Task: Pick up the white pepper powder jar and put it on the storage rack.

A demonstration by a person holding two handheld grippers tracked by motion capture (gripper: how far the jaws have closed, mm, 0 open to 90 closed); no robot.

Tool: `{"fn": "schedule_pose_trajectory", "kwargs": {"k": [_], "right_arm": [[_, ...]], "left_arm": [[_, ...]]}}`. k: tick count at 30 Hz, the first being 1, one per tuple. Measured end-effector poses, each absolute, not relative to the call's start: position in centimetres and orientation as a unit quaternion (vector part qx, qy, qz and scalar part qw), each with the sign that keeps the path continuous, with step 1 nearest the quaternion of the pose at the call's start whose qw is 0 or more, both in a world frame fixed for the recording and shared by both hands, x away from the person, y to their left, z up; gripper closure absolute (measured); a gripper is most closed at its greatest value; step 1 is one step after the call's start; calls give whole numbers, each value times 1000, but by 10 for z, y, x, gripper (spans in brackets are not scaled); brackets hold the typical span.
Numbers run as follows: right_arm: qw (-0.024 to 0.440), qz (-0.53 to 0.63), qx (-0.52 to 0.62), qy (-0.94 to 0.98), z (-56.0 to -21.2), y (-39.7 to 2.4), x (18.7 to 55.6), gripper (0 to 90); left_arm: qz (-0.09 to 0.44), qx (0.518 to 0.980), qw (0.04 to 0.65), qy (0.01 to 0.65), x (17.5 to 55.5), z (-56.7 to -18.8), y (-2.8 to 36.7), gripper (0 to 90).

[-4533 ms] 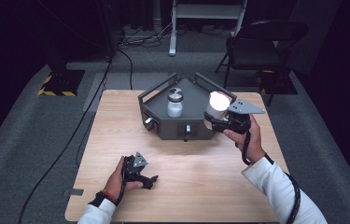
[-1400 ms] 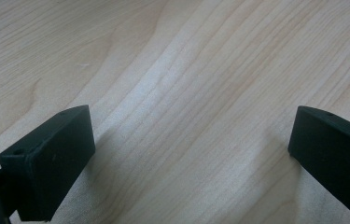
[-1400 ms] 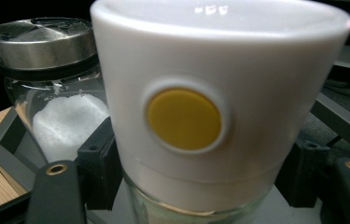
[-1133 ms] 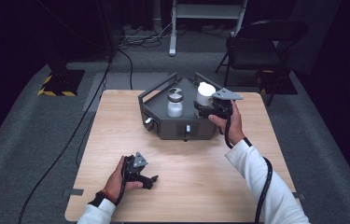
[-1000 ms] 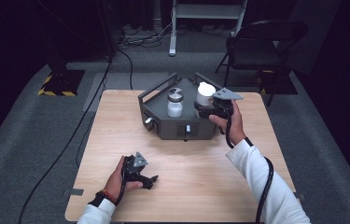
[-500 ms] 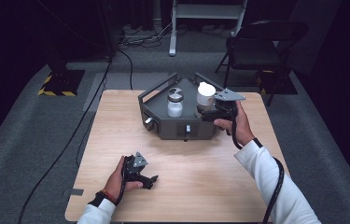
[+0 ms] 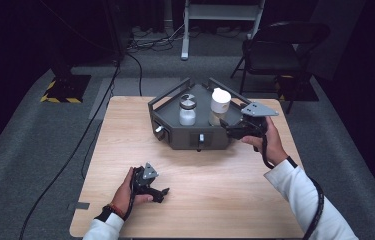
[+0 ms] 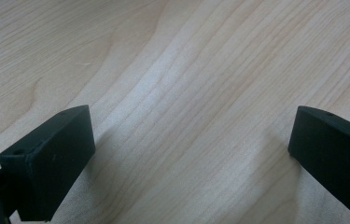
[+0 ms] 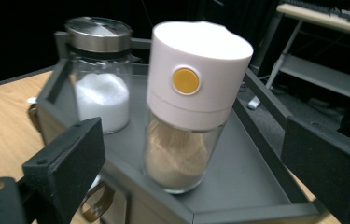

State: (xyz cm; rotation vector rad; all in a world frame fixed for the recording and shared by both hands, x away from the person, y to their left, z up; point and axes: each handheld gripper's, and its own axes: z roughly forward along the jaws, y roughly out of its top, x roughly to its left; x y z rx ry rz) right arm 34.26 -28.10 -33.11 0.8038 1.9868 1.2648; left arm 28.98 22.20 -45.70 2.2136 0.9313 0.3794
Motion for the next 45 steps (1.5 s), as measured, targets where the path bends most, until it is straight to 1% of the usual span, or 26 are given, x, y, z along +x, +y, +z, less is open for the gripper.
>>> {"fn": "schedule_pose_trajectory", "kwargs": {"k": [8,22,32,45], "right_arm": [[319,486,289,761,-333,-298,317,61],[303,486,274,772,-362,-302,289,62],[297,471,264,787,-375,-301,276,61],[278,443,267,809,-395,-301,271,62]], "left_arm": [[145,854,348,360,290,-457,222,0],[146,853,348,360,290,-457,222,0],[145,853,348,360,290,-457,222,0],[146,853,348,360,290,-457,222,0]]}}
